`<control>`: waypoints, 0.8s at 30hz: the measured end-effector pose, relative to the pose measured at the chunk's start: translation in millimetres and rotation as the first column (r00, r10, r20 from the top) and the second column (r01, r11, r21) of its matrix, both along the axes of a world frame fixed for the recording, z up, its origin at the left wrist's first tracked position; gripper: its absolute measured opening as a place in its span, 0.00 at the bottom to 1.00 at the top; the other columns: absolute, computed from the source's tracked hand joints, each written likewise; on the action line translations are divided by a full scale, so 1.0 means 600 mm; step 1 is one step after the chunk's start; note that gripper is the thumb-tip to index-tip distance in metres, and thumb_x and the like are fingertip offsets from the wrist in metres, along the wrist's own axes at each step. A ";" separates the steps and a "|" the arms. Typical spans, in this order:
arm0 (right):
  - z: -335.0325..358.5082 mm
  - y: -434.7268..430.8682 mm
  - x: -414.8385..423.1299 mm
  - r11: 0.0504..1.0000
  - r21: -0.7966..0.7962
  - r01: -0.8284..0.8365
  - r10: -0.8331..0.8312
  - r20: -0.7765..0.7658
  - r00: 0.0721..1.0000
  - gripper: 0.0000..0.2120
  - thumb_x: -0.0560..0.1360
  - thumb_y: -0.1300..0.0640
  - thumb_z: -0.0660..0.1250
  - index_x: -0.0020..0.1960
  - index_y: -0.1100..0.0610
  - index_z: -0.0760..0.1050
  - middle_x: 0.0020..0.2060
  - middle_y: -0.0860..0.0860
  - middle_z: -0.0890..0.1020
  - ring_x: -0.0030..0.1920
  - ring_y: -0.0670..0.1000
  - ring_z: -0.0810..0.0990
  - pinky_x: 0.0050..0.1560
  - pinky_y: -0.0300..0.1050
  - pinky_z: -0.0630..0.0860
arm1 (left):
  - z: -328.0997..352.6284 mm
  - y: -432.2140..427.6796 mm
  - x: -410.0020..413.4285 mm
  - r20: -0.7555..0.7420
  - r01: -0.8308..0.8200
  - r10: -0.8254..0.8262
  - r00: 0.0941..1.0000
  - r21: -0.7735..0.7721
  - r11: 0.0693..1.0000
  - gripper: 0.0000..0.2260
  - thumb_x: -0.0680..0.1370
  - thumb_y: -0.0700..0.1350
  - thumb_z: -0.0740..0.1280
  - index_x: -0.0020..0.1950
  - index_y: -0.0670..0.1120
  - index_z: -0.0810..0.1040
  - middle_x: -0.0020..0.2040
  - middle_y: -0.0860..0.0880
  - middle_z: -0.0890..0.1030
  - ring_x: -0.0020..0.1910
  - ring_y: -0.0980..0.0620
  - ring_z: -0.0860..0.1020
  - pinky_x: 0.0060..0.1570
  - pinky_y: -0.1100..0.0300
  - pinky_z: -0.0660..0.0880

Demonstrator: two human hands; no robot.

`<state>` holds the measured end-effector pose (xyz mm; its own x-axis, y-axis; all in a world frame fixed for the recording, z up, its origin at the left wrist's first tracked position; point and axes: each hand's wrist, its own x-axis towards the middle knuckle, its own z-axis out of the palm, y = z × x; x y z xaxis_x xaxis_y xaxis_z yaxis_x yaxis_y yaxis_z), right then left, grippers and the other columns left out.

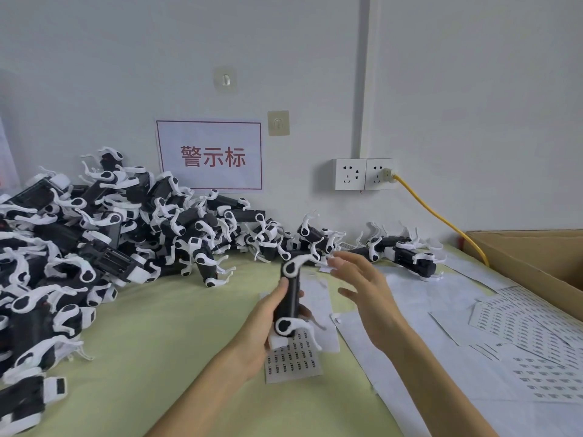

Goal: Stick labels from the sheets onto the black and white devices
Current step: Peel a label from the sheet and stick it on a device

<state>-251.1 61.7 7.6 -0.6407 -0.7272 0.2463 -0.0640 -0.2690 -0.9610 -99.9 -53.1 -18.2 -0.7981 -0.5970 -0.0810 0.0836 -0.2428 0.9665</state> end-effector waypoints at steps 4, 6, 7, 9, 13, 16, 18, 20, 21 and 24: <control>0.007 0.011 -0.019 0.991 -0.102 -0.081 0.099 0.186 0.977 0.07 0.76 0.53 0.71 0.51 0.55 0.82 0.44 0.52 0.84 0.42 0.49 0.79 0.47 0.43 0.73 | 0.001 -0.012 0.000 -0.101 -0.077 0.091 0.991 0.138 0.988 0.23 0.70 0.68 0.70 0.46 0.50 0.85 0.43 0.46 0.81 0.35 0.52 0.74 0.34 0.60 0.65; 0.005 0.010 -0.017 0.983 -0.087 -0.161 0.174 0.176 0.969 0.02 0.76 0.57 0.71 0.45 0.54 0.82 0.42 0.53 0.81 0.38 0.49 0.77 0.43 0.41 0.72 | 0.004 -0.010 0.000 -0.157 -0.080 0.114 0.981 0.208 0.975 0.22 0.72 0.65 0.69 0.49 0.47 0.83 0.43 0.46 0.81 0.33 0.50 0.75 0.36 0.56 0.67; 0.003 0.007 -0.014 0.979 -0.063 -0.195 0.203 0.140 0.969 0.04 0.76 0.58 0.71 0.42 0.53 0.82 0.41 0.53 0.81 0.38 0.49 0.77 0.42 0.40 0.73 | 0.007 -0.008 -0.001 -0.172 -0.080 0.120 0.978 0.222 0.972 0.22 0.73 0.63 0.68 0.52 0.45 0.81 0.43 0.44 0.80 0.33 0.49 0.75 0.37 0.55 0.67; 0.000 0.004 -0.006 0.967 -0.001 -0.254 0.254 0.052 0.966 0.07 0.78 0.60 0.70 0.41 0.53 0.82 0.41 0.52 0.81 0.38 0.48 0.78 0.41 0.38 0.74 | 0.008 -0.003 -0.002 -0.176 -0.089 0.126 0.976 0.207 0.974 0.22 0.75 0.60 0.66 0.56 0.43 0.78 0.43 0.43 0.79 0.33 0.48 0.75 0.37 0.53 0.68; -0.002 0.000 0.009 0.954 0.057 -0.294 0.297 -0.039 0.954 0.08 0.79 0.58 0.71 0.41 0.52 0.82 0.43 0.51 0.83 0.40 0.47 0.79 0.46 0.39 0.75 | 0.006 0.009 -0.004 -0.109 -0.096 0.111 0.988 0.131 0.987 0.17 0.83 0.54 0.60 0.54 0.42 0.78 0.41 0.44 0.80 0.37 0.49 0.77 0.43 0.53 0.71; -0.001 -0.001 0.012 0.960 0.069 -0.270 0.275 -0.081 0.958 0.10 0.79 0.59 0.70 0.40 0.50 0.83 0.42 0.49 0.83 0.41 0.46 0.79 0.47 0.39 0.75 | 0.005 0.016 -0.004 -0.090 -0.119 0.111 0.990 -0.089 0.989 0.17 0.81 0.55 0.67 0.59 0.43 0.80 0.50 0.43 0.85 0.49 0.48 0.83 0.50 0.55 0.75; -0.001 0.000 0.012 0.964 0.083 -0.251 0.259 -0.097 0.961 0.10 0.79 0.60 0.70 0.40 0.50 0.83 0.40 0.48 0.82 0.43 0.46 0.80 0.48 0.40 0.75 | 0.004 0.018 -0.002 -0.115 -0.132 0.106 0.988 -0.242 0.961 0.18 0.76 0.56 0.70 0.60 0.46 0.80 0.53 0.46 0.86 0.50 0.50 0.84 0.48 0.55 0.79; 0.000 0.001 0.013 0.967 0.086 -0.241 0.248 -0.085 0.965 0.09 0.79 0.60 0.70 0.41 0.51 0.83 0.40 0.49 0.82 0.44 0.47 0.80 0.47 0.40 0.76 | 0.004 0.022 0.001 -0.127 -0.146 0.110 0.986 -0.329 0.933 0.13 0.78 0.53 0.72 0.58 0.46 0.81 0.52 0.49 0.86 0.50 0.51 0.85 0.44 0.58 0.80; 0.000 0.001 0.013 0.967 0.083 -0.240 0.247 -0.081 0.966 0.08 0.79 0.60 0.70 0.42 0.53 0.83 0.41 0.50 0.83 0.45 0.48 0.81 0.47 0.40 0.76 | 0.002 0.022 0.001 -0.135 -0.159 0.119 0.984 -0.347 0.924 0.10 0.80 0.50 0.71 0.57 0.46 0.81 0.52 0.50 0.86 0.50 0.52 0.85 0.42 0.61 0.79; -0.001 0.001 0.014 0.965 0.079 -0.252 0.258 -0.082 0.963 0.05 0.80 0.60 0.69 0.46 0.58 0.82 0.42 0.53 0.84 0.46 0.50 0.83 0.50 0.44 0.78 | 0.000 0.019 0.000 -0.158 -0.193 0.143 0.977 -0.372 0.908 0.06 0.80 0.47 0.72 0.56 0.48 0.81 0.52 0.50 0.87 0.48 0.52 0.85 0.41 0.63 0.79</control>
<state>-242.5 62.2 6.8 -0.4089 -0.8804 0.2401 -0.0894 -0.2232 -0.9707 -99.6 -41.6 -17.9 -0.6719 -0.6879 0.2743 0.2156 0.1726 0.9611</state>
